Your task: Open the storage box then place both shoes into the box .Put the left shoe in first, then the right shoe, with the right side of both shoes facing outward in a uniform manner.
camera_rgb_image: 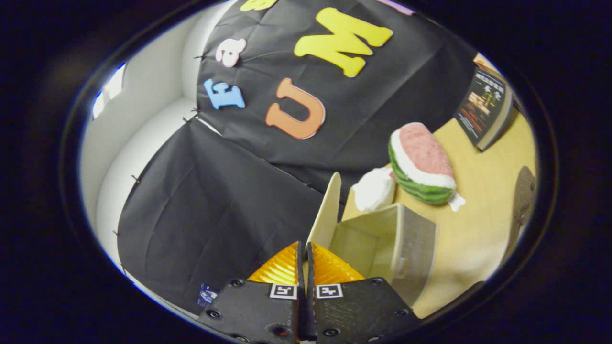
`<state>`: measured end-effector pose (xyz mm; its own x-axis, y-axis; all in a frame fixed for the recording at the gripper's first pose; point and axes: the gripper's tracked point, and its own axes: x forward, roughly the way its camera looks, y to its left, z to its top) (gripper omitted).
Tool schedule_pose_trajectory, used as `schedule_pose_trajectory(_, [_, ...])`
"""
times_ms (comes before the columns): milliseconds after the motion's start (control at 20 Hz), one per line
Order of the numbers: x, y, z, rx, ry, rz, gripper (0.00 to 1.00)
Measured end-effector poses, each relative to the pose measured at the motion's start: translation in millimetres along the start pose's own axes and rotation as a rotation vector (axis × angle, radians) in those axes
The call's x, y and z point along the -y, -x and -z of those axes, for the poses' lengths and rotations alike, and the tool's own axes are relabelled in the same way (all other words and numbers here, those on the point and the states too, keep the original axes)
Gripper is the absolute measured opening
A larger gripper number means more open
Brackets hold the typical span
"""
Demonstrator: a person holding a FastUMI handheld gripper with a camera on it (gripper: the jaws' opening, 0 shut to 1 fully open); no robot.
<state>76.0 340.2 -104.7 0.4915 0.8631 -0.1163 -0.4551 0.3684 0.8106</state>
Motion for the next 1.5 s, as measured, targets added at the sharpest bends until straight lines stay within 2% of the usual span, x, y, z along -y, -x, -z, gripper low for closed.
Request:
schedule_pose_trajectory(300, [-97,-77,13,-0.035,0.269,-0.022,0.00])
schedule_pose_trajectory(550, [-118,-134,50,-0.113,0.426,0.056,0.00])
schedule_pose_trajectory(700, [-128,-144,55,-0.115,0.509,0.061,0.19])
schedule_pose_trajectory(750, [-127,-143,54,-0.106,0.524,0.065,0.23])
schedule_pose_trajectory(800, [-124,-139,51,-0.094,0.534,0.075,0.34])
schedule_pose_trajectory(900, [-116,-120,38,-0.058,0.572,0.117,0.55])
schedule_pose_trajectory(1050, [-95,-70,3,0.045,0.641,0.224,0.86])
schedule_pose_trajectory(1250, [-65,18,-44,0.173,0.686,0.370,0.94])
schedule_pose_trajectory(1500, [13,141,-89,0.234,0.707,0.606,0.94])
